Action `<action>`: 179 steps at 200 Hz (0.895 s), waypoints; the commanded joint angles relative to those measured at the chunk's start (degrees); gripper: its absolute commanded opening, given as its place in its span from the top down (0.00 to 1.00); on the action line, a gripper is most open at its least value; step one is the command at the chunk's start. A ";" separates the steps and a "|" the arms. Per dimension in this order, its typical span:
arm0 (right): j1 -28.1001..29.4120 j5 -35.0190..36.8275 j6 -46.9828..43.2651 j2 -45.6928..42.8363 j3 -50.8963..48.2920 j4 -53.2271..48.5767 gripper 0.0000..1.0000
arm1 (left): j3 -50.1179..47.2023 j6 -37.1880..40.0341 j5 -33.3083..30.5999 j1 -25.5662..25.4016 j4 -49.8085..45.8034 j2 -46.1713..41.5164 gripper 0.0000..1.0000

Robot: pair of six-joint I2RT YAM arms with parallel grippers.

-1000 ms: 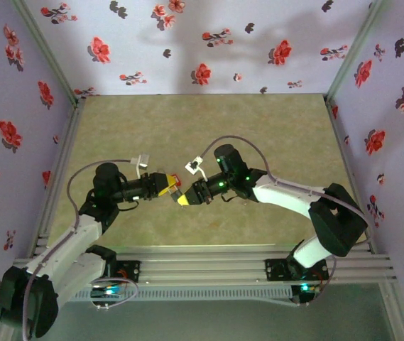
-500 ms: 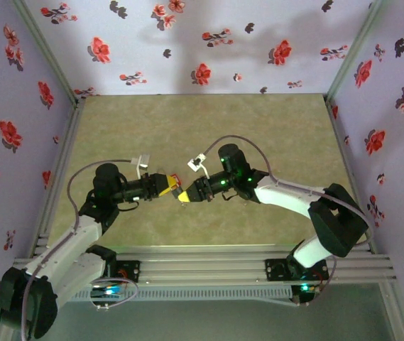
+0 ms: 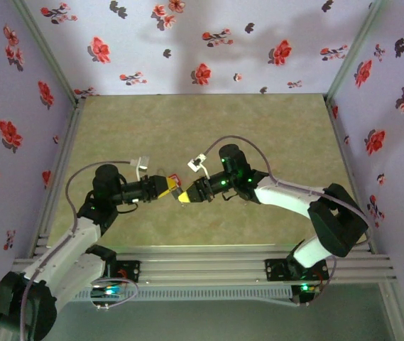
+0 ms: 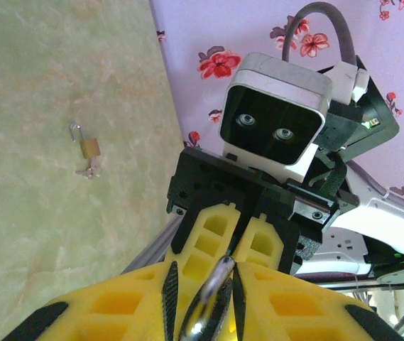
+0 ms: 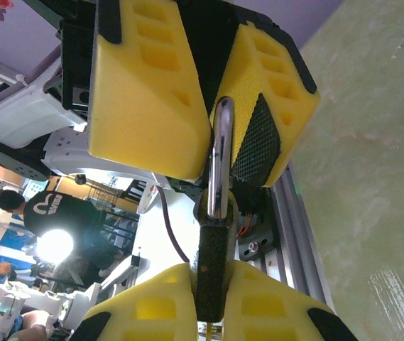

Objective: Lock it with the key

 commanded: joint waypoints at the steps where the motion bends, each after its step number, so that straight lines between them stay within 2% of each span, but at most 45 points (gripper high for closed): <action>1: -0.02 -2.09 0.13 -1.29 -0.01 2.04 1.00 | 1.36 2.79 -0.35 0.34 -2.78 -1.10 0.71; 138: 1.29 -2.90 -1.64 1.31 1.61 -0.86 1.00 | 0.49 1.00 -0.15 1.78 0.70 -2.14 0.73; 179: 1.28 -2.47 -2.53 0.81 1.77 -2.31 1.00 | 0.32 1.13 -0.08 1.82 0.44 -2.28 0.78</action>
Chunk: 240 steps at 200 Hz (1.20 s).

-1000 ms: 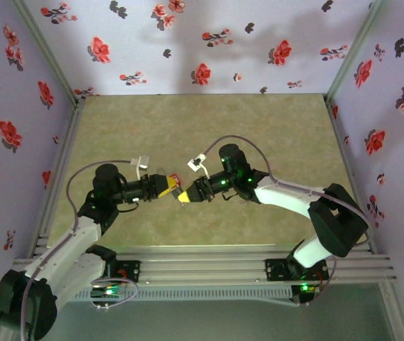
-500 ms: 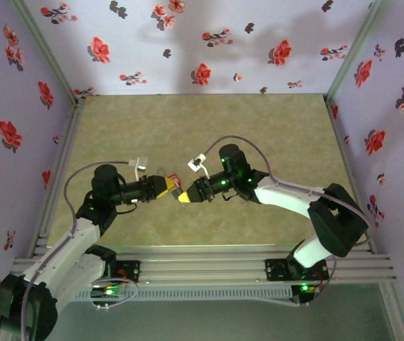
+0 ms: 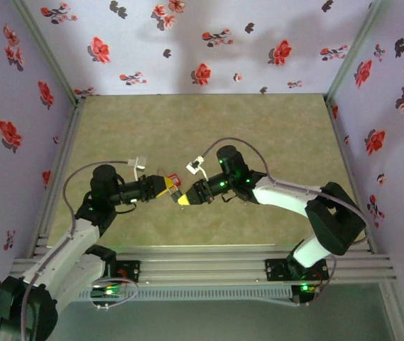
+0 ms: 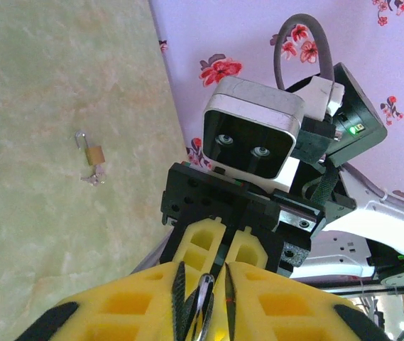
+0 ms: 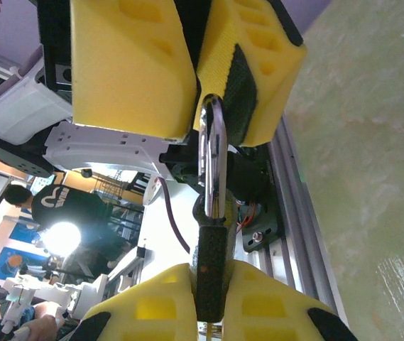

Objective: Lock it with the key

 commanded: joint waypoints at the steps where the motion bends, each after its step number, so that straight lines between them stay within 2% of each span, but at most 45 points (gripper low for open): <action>1: 0.44 -1.39 -2.09 -0.30 1.71 -1.00 1.00 | 0.30 0.38 -0.05 0.56 1.23 -0.95 0.78; 66: 0.48 -1.26 -2.41 -0.93 1.65 -1.53 1.00 | 0.30 0.88 -0.22 0.46 0.61 -0.99 0.84; 103: 0.39 -0.33 -2.20 -1.61 1.55 -1.38 1.00 | 0.17 0.95 -0.22 0.45 0.61 -1.04 0.81; 154: 0.24 0.05 -2.16 -2.12 1.34 -1.48 1.00 | 0.30 1.27 -0.23 -0.08 0.61 -0.63 0.82; 240: 0.09 -0.01 -0.69 -2.31 0.96 0.29 1.00 | 0.39 2.59 -0.88 -0.88 -0.54 -0.72 0.97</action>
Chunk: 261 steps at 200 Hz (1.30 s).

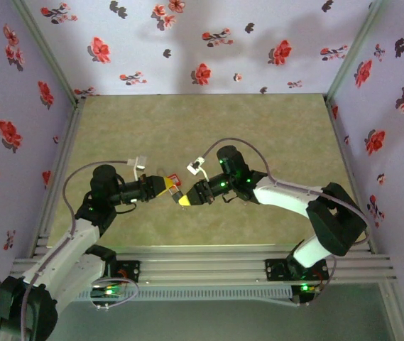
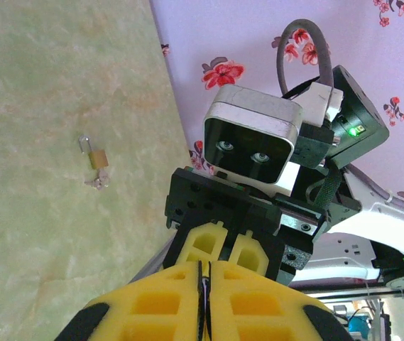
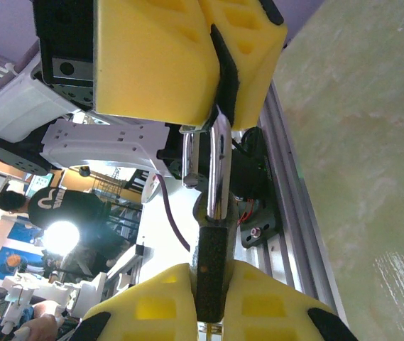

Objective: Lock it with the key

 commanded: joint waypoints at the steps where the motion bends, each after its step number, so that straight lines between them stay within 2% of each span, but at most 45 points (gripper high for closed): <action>1: 0.11 -0.15 0.51 -1.85 0.94 2.24 1.00 | 0.41 1.82 -0.14 -0.57 -0.54 -0.72 0.97; 9: 0.02 -0.42 1.61 -1.85 0.63 3.73 1.00 | 0.33 2.11 -0.46 -0.65 -0.83 -0.67 1.00; 57: -0.22 -1.43 5.27 -2.24 -0.38 8.66 1.00 | 0.26 3.04 -1.76 -0.92 -2.29 -1.32 1.00; 137: 0.03 -5.52 13.48 -1.73 -2.38 21.33 1.00 | -4.49 2.55 -3.19 -2.57 6.66 -2.84 1.00; 197: 0.27 -5.89 13.70 -2.25 -2.86 22.81 1.00 | -6.17 2.54 -2.50 -3.70 10.95 -3.22 1.00; 261: -0.42 -3.43 14.02 -4.28 -3.51 23.63 1.00 | -7.39 3.11 -2.36 -7.83 13.54 -3.39 1.00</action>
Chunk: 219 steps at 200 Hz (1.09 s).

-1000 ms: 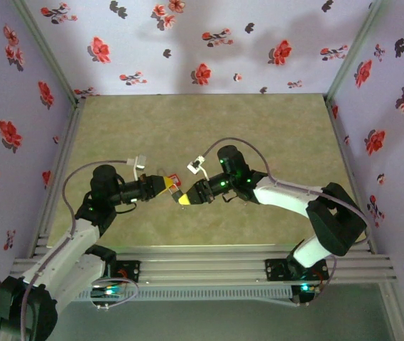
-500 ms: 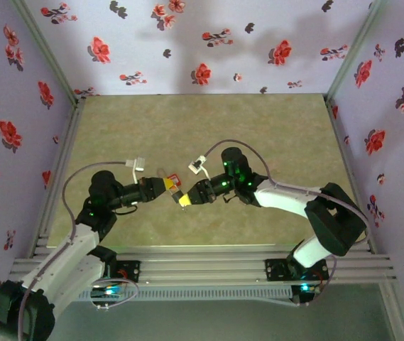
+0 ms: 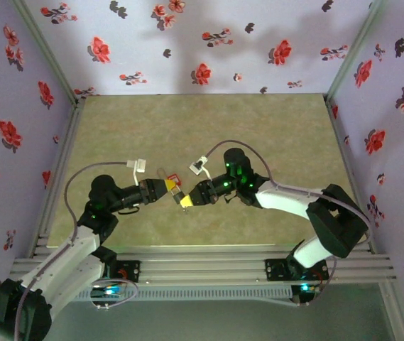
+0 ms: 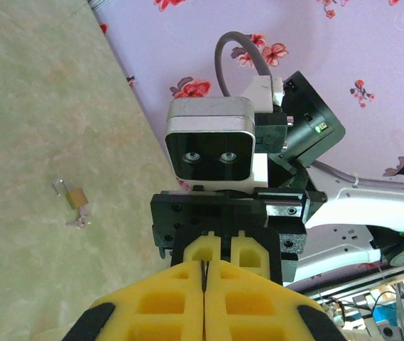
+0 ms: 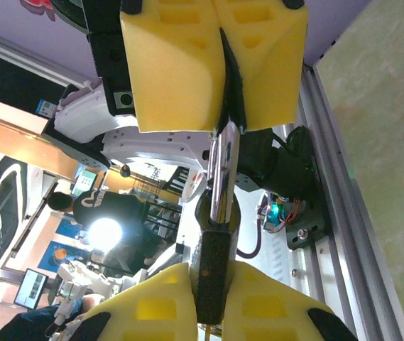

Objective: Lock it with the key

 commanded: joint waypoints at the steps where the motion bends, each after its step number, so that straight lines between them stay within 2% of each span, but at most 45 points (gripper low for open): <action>1: -0.21 1.75 -0.08 -2.94 1.12 7.05 1.00 | -1.85 1.74 2.49 -2.95 -0.41 -0.05 1.00; 95: -2.90 5.06 2.65 -4.92 -0.35 11.20 1.00 | -4.32 2.56 2.27 -9.12 2.21 0.51 1.00; 174: -4.68 6.07 7.84 -2.81 -0.96 17.79 1.00 | -4.76 2.80 1.35 -13.10 4.17 2.01 1.00; 205: -4.76 6.38 7.73 -2.39 -0.91 17.07 1.00 | -3.68 2.95 0.93 -13.20 3.13 1.77 1.00; 219: -4.77 6.53 5.64 -2.61 -0.39 13.46 1.00 | -2.66 3.32 0.28 -13.13 1.26 1.50 1.00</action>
